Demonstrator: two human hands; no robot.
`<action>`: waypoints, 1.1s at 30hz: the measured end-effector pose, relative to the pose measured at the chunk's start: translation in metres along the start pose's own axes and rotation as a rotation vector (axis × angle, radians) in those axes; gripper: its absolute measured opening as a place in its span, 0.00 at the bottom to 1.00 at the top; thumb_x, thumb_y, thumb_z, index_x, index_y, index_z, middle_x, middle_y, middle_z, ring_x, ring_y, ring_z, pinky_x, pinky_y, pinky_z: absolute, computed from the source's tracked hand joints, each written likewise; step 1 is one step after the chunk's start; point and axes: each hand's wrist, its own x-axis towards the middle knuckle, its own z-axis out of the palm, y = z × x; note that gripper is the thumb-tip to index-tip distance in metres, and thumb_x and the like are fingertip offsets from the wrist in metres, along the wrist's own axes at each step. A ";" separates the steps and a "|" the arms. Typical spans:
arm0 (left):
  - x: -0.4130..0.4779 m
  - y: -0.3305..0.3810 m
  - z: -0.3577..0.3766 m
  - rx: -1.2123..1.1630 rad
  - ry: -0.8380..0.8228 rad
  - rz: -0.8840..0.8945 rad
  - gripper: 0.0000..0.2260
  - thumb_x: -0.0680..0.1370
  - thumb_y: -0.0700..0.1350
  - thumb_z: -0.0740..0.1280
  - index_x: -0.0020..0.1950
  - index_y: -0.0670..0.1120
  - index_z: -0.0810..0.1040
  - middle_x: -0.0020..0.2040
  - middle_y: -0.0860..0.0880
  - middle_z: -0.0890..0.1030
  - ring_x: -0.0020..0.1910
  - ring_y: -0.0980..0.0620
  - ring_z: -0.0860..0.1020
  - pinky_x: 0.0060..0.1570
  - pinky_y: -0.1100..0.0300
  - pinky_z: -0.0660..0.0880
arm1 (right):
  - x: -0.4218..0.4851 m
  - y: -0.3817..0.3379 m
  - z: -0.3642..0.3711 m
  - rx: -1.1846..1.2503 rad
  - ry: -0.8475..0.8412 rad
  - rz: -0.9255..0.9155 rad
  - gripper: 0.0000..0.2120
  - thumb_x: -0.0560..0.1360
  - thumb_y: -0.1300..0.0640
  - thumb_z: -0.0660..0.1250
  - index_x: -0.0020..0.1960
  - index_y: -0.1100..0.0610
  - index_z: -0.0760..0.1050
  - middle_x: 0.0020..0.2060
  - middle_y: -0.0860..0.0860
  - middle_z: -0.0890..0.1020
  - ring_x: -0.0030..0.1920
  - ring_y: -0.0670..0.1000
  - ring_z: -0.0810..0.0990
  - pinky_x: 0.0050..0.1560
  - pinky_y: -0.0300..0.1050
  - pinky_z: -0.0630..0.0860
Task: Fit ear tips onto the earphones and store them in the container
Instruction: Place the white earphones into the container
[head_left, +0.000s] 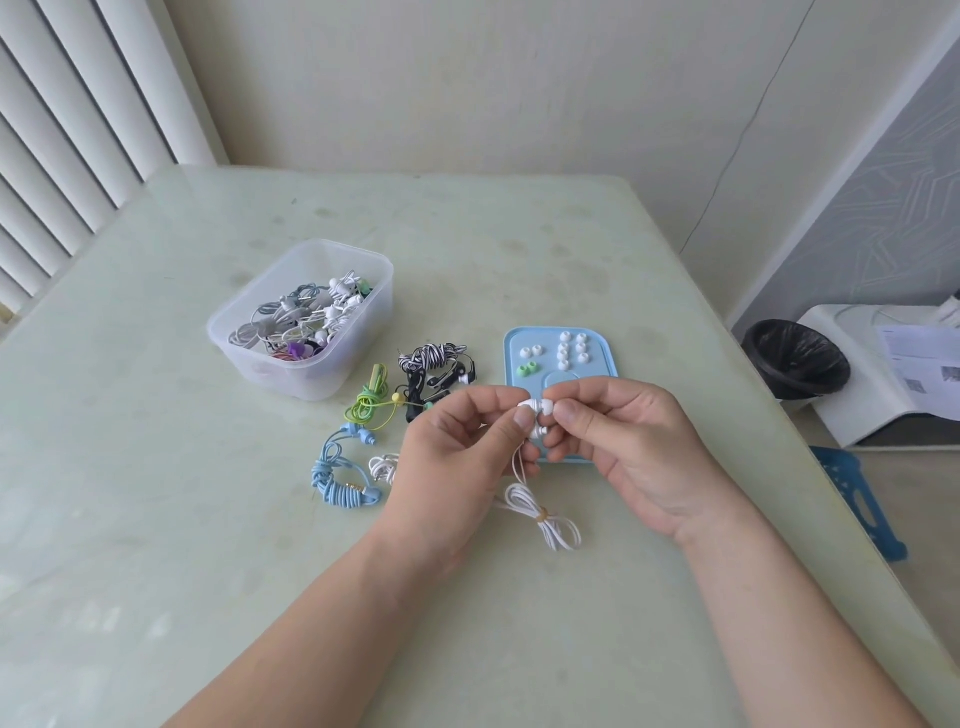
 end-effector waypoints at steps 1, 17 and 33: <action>0.000 0.000 0.000 0.003 -0.005 0.001 0.06 0.80 0.37 0.71 0.55 0.37 0.82 0.42 0.42 0.84 0.36 0.50 0.81 0.40 0.57 0.80 | 0.000 0.000 0.000 0.010 -0.006 0.011 0.07 0.71 0.65 0.70 0.48 0.63 0.84 0.39 0.61 0.84 0.37 0.55 0.82 0.40 0.46 0.80; -0.001 0.003 -0.004 0.119 -0.157 0.038 0.03 0.80 0.38 0.71 0.50 0.39 0.84 0.40 0.43 0.85 0.35 0.48 0.79 0.39 0.53 0.80 | 0.001 -0.003 -0.009 0.058 -0.074 0.145 0.06 0.66 0.66 0.74 0.43 0.60 0.85 0.36 0.60 0.83 0.34 0.54 0.82 0.35 0.45 0.79; -0.002 0.002 0.000 0.020 -0.052 -0.015 0.06 0.81 0.37 0.70 0.56 0.35 0.80 0.39 0.43 0.83 0.36 0.49 0.81 0.38 0.60 0.78 | 0.001 0.005 -0.004 -0.122 -0.010 -0.031 0.07 0.70 0.62 0.75 0.47 0.62 0.85 0.38 0.61 0.84 0.38 0.55 0.81 0.40 0.46 0.79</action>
